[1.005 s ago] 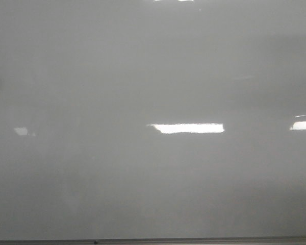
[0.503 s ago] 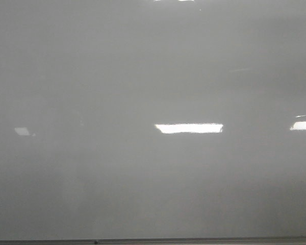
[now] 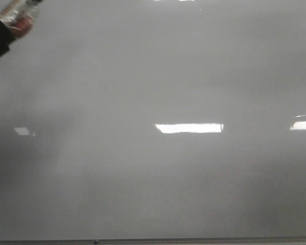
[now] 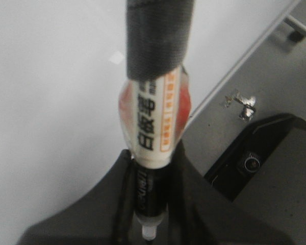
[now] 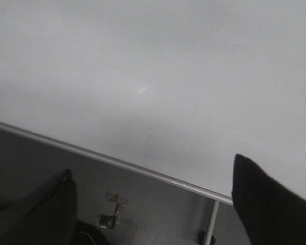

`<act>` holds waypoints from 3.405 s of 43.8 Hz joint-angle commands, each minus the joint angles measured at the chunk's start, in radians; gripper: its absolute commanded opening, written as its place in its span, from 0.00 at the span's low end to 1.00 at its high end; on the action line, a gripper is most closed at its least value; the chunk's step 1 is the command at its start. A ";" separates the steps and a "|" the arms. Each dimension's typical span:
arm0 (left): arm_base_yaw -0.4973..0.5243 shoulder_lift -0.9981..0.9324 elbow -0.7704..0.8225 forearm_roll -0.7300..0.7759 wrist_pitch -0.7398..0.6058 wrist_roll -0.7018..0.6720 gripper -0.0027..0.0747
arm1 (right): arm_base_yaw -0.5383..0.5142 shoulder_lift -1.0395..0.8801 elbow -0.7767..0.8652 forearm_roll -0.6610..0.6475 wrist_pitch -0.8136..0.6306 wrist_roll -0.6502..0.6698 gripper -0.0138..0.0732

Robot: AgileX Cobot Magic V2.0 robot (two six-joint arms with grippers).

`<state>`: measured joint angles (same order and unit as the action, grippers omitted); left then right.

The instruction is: Write number 7 on whiteboard

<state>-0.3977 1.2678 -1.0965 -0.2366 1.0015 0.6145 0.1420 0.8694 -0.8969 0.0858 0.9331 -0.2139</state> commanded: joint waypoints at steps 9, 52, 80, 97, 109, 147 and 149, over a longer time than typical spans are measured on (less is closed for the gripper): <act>-0.229 0.091 -0.032 -0.031 -0.038 0.151 0.01 | 0.126 0.112 -0.054 0.198 0.054 -0.352 0.89; -0.456 0.111 -0.032 -0.029 -0.081 0.161 0.01 | 0.525 0.367 -0.153 0.491 -0.079 -0.753 0.61; -0.454 0.090 -0.032 -0.016 -0.107 0.145 0.55 | 0.525 0.365 -0.153 0.491 -0.054 -0.752 0.08; -0.224 -0.165 0.030 0.010 -0.082 0.017 0.56 | 0.439 0.278 -0.153 0.371 -0.026 -0.606 0.08; 0.062 -0.404 0.200 -0.150 -0.162 0.017 0.56 | 0.192 0.106 -0.058 0.253 -0.093 -0.236 0.08; 0.106 -0.423 0.218 -0.209 -0.211 0.017 0.56 | 0.184 0.466 -0.283 0.445 -0.434 -0.254 0.08; 0.106 -0.423 0.218 -0.211 -0.211 0.017 0.56 | 0.184 0.488 -0.292 0.445 -0.445 -0.254 0.08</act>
<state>-0.2943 0.8492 -0.8517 -0.4084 0.8527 0.6414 0.3218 1.3564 -1.1401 0.5029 0.5627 -0.4561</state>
